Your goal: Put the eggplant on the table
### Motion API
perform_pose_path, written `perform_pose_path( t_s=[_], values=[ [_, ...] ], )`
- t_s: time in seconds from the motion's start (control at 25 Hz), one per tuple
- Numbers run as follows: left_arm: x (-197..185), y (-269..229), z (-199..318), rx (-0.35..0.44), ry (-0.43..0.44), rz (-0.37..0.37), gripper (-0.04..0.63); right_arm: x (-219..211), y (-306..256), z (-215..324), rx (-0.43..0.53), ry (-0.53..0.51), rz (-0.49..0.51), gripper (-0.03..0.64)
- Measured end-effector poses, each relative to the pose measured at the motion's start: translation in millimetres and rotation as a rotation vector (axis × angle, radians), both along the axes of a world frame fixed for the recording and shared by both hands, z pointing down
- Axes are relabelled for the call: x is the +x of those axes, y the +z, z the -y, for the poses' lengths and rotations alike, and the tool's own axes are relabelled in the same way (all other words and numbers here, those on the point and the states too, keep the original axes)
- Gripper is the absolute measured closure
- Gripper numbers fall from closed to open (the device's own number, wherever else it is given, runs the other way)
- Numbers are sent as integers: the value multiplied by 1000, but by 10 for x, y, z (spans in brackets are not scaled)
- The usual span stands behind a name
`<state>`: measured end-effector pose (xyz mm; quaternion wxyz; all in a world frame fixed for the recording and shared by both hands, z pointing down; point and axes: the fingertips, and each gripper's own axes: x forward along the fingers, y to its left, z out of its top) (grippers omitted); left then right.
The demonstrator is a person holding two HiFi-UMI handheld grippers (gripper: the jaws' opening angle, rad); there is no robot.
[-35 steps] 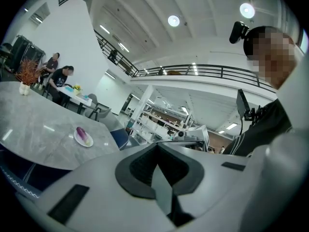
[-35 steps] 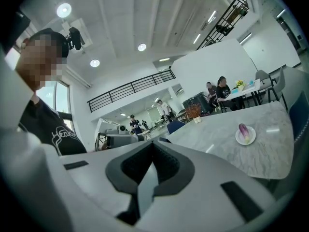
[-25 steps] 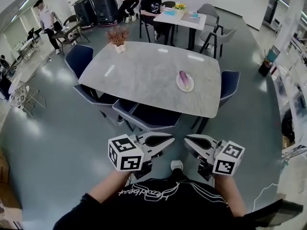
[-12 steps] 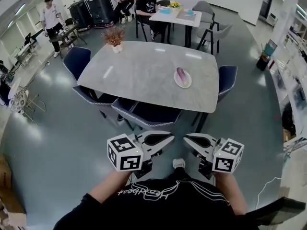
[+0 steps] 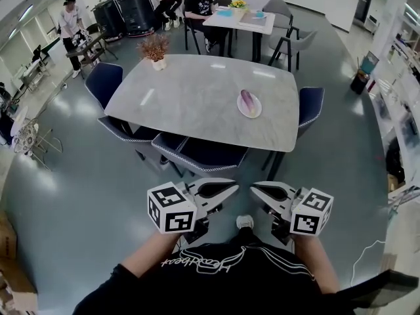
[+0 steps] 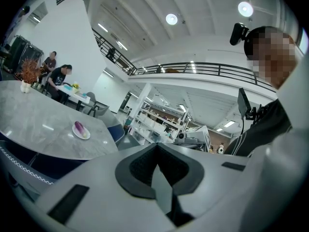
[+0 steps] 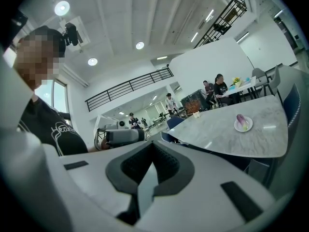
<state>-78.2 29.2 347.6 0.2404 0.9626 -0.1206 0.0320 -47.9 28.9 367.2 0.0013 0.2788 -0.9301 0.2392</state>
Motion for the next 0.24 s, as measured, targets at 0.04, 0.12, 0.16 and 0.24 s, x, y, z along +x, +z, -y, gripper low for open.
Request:
perform_pose_path(
  t_s=[0.04, 0.12, 0.16, 0.24],
  values=[
    [5, 9, 3, -1, 1, 0, 588, 9, 7, 0, -1, 3, 1, 612],
    [13, 23, 20, -2, 2, 0, 588, 24, 13, 10, 0, 7, 2, 612],
    [19, 26, 31, -2, 1, 0, 588, 31, 12, 18, 1, 8, 2, 612],
    [32, 29, 54, -1, 1, -2, 588, 47, 5, 37, 5, 10, 2, 612]
  ],
)
